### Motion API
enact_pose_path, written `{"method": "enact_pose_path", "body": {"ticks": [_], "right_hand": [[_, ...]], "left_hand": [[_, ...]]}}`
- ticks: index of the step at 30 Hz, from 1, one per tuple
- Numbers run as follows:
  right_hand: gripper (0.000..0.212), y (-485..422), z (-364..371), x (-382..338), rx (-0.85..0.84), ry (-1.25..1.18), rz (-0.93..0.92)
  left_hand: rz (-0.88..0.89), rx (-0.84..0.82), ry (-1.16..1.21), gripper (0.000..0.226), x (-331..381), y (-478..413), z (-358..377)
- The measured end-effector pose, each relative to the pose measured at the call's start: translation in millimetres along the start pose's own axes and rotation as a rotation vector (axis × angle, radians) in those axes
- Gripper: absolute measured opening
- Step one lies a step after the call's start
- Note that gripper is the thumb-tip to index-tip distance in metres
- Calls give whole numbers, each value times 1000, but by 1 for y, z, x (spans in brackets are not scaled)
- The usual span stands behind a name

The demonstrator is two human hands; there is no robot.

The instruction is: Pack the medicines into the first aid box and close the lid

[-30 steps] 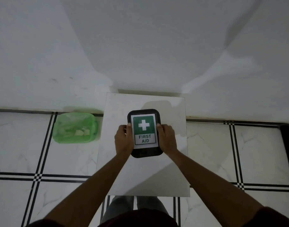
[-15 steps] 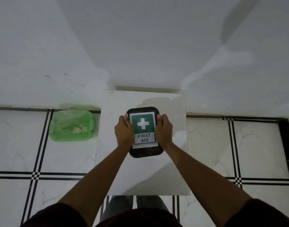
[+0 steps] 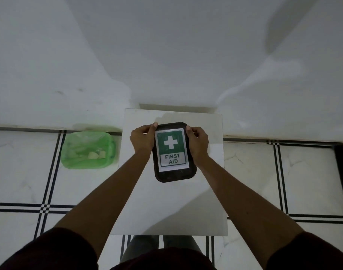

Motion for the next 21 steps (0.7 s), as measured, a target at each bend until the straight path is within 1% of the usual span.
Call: {"method": "enact_pose_path", "body": {"ticks": [3,5,7,8,10,11,13,16,18,21], "right_hand": [[32,11,-2,0,54,74,-26],[37,22,-5,-3,84,207,-123],[46,39,-1,-1,32,320,-213],[50,48,4,3,-12,365,-256],[56,63,15,17,-102,436,-287],[58,67,17,24,-122,461,-276],[59,69,16,25,-84,523,-290],[59,68,13,5,-7,692,-397],[58,67,10,-11,11,758,-461],[57,66,2,-35,22,811,-509]], "left_hand": [[26,14,-80,35,4,5,-3],[147,11,-172,35,8,21,-4],[286,-65,-226,38,2,44,0],[340,-122,-267,42,-6,56,4],[385,-216,-433,56,-29,73,15],[378,-239,-516,60,-39,77,19],[372,-244,-608,61,-45,78,22],[493,-193,-747,61,-22,74,19],[567,-187,-764,61,1,69,15],[600,-149,-742,60,33,62,-2]]}}
Point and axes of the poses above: each hand's wrist, its own y-axis away from the middle knuckle, its own z-axis out of the palm, x = y × z, the point moved 9 cm from there along -y, towards the middle knuckle, and after that the axes turned 2 degrees about -x, right-handed, at the moved point
